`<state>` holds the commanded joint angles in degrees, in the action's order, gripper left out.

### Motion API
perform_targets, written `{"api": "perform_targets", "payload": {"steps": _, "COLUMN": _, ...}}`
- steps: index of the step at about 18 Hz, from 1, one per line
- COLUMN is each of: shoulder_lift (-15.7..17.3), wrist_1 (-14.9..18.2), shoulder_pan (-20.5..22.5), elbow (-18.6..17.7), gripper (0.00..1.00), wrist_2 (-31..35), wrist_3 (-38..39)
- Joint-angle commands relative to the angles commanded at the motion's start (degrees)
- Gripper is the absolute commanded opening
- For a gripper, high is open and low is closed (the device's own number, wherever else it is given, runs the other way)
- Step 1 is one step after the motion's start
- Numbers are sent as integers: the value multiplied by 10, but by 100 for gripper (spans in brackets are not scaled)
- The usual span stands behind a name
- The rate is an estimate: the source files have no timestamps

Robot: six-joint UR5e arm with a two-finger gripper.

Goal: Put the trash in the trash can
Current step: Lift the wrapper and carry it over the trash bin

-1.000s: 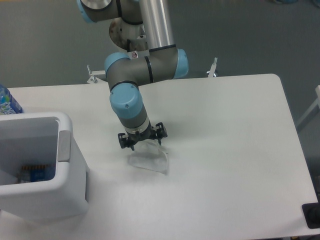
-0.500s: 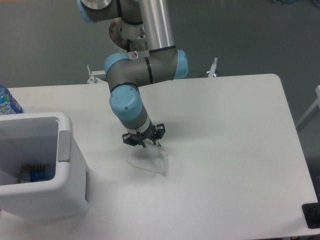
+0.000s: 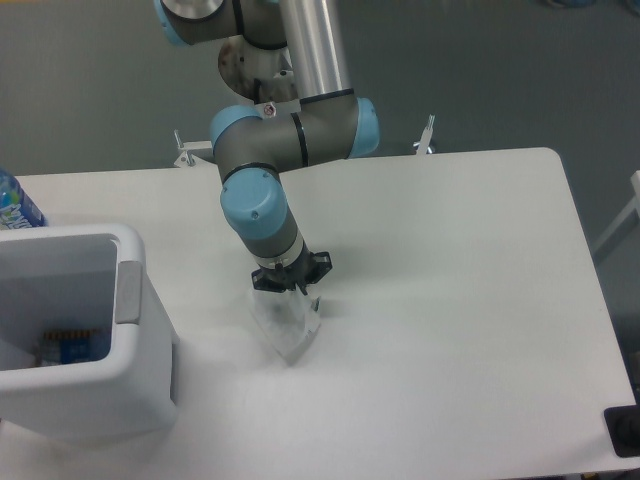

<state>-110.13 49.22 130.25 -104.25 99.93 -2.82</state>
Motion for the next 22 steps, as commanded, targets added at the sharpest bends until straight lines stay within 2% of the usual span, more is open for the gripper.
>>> {"api": "perform_targets", "payload": {"steps": 6, "shoulder_lift": 6, "wrist_1": -1, "shoulder_pan": 10, "elbow": 137, "gripper": 3, "wrist_2": -44, "wrist_3": 57}}
{"api": "perform_targets", "payload": {"steps": 10, "shoulder_lift": 14, "wrist_1": -2, "shoulder_pan": 11, "elbow": 190, "gripper": 3, "wrist_2": -76, "wrist_3": 97}}
{"api": "perform_targets", "payload": {"steps": 14, "shoulder_lift": 50, "wrist_1": -2, "shoulder_pan": 9, "elbow": 222, "gripper": 4, "wrist_2": -121, "wrist_3": 142}}
{"api": "perform_targets", "payload": {"steps": 18, "shoulder_lift": 107, "wrist_1": -2, "shoulder_pan": -5, "elbow": 222, "gripper": 4, "wrist_2": -153, "wrist_3": 142}}
{"api": "perform_targets", "payload": {"steps": 22, "shoulder_lift": 130, "wrist_1": -3, "shoulder_pan": -47, "elbow": 218, "gripper": 4, "wrist_2": -186, "wrist_3": 135}}
